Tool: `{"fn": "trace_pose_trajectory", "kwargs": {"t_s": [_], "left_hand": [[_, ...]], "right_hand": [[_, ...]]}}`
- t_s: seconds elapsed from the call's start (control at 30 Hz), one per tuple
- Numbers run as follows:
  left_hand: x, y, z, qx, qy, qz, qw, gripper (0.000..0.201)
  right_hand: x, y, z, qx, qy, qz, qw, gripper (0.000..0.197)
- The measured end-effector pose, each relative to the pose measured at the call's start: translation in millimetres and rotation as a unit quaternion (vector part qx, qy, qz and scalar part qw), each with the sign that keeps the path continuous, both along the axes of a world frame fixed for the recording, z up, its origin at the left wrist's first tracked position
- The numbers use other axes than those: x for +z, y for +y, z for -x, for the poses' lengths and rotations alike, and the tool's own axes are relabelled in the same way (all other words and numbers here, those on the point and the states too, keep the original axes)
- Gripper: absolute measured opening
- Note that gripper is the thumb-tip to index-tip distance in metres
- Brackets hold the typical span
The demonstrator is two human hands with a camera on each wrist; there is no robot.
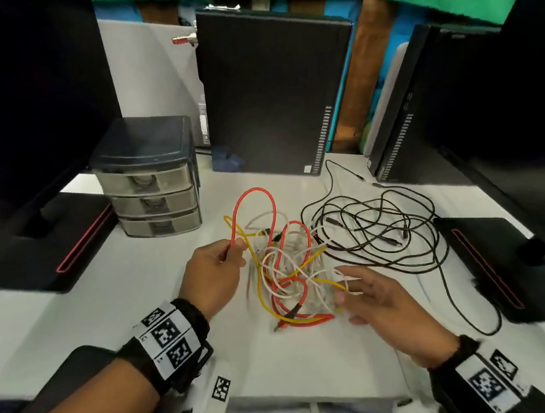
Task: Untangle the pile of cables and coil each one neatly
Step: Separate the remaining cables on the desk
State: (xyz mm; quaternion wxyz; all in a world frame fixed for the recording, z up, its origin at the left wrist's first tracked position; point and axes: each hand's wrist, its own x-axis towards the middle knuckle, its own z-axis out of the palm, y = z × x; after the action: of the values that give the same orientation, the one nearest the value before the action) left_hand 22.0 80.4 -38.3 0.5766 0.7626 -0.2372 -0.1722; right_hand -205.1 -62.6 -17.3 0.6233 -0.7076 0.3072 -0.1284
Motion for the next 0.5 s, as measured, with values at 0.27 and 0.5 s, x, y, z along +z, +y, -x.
{"fn": "trace_pose_trajectory", "kwargs": {"t_s": [0.27,0.5], "left_hand": [[33.5,15.1,54.2,-0.192,0.050,0.098,0.975,0.023],[14.7,11.5,61.0,-0.237,-0.164,-0.071,0.955,0.022]], "right_hand": [[-14.3,21.6,12.7,-0.022,-0.003,0.311,0.950,0.054],[-11.9,35.0,10.6,0.025,-0.019,0.351,0.936,0.039]]}}
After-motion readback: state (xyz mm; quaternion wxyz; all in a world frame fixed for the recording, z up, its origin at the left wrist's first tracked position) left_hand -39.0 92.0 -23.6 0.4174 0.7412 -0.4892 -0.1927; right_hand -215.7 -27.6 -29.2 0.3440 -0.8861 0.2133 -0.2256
